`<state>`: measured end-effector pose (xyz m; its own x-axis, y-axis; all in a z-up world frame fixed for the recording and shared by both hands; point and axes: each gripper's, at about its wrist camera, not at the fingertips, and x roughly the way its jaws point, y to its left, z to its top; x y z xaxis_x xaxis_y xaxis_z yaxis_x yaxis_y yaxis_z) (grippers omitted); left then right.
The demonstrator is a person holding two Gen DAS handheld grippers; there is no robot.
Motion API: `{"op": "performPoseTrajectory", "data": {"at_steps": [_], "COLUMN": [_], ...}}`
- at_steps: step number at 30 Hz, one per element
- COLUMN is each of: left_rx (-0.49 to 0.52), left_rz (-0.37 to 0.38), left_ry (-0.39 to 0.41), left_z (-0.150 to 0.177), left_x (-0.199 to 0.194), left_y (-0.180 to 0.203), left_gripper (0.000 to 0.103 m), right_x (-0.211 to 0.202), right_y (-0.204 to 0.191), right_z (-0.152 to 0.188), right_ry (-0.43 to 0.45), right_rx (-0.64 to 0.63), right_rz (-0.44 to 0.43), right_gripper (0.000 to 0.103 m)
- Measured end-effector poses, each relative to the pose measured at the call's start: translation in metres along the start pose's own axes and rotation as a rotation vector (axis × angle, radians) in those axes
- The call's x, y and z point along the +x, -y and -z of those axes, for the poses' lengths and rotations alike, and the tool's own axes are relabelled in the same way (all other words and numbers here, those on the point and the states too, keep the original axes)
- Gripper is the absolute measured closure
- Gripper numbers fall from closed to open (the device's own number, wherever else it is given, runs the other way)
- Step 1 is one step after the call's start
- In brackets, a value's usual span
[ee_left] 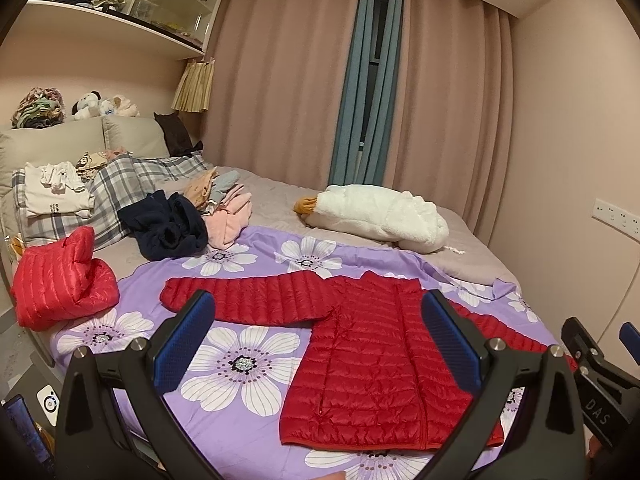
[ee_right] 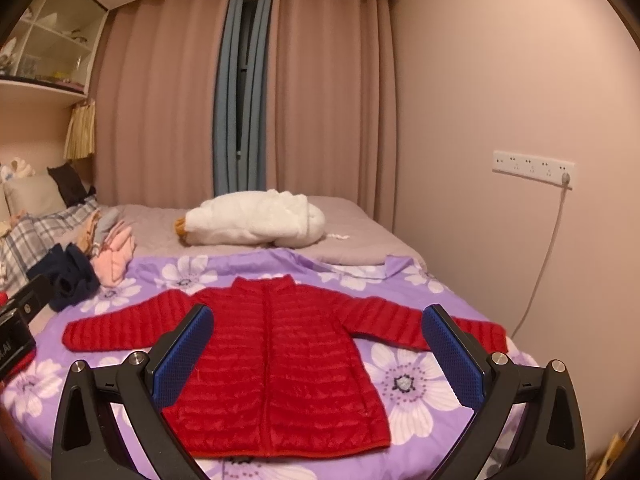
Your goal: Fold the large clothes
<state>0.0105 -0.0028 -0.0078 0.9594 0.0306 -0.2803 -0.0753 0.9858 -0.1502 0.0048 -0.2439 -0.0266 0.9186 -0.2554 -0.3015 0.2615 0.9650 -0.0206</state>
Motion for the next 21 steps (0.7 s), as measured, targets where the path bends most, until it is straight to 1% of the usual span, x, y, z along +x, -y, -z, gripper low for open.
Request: {"op": "performPoseTrajectory", "data": {"at_steps": [3, 7, 12, 21], "left_rx": [-0.009, -0.019, -0.027, -0.050], "left_rz": [0.008, 0.012, 0.007, -0.005], "left_ry": [0.005, 0.015, 0.000, -0.016], "left_z": [0.001, 0.001, 0.001, 0.004], "left_x": [-0.004, -0.005, 0.003, 0.013], "left_y": [-0.002, -0.005, -0.008, -0.016], "left_gripper": [0.000, 0.000, 0.000, 0.000], "right_x": [0.003, 0.009, 0.014, 0.020], "right_y": [0.002, 0.003, 0.000, -0.003], "right_z": [0.000, 0.002, 0.004, 0.005], "right_ry": [-0.010, -0.029, -0.043, -0.052], "right_rx": [0.009, 0.010, -0.002, -0.010], "right_rz": [-0.013, -0.004, 0.016, 0.009], "right_gripper": [0.000, 0.000, 0.000, 0.000]}}
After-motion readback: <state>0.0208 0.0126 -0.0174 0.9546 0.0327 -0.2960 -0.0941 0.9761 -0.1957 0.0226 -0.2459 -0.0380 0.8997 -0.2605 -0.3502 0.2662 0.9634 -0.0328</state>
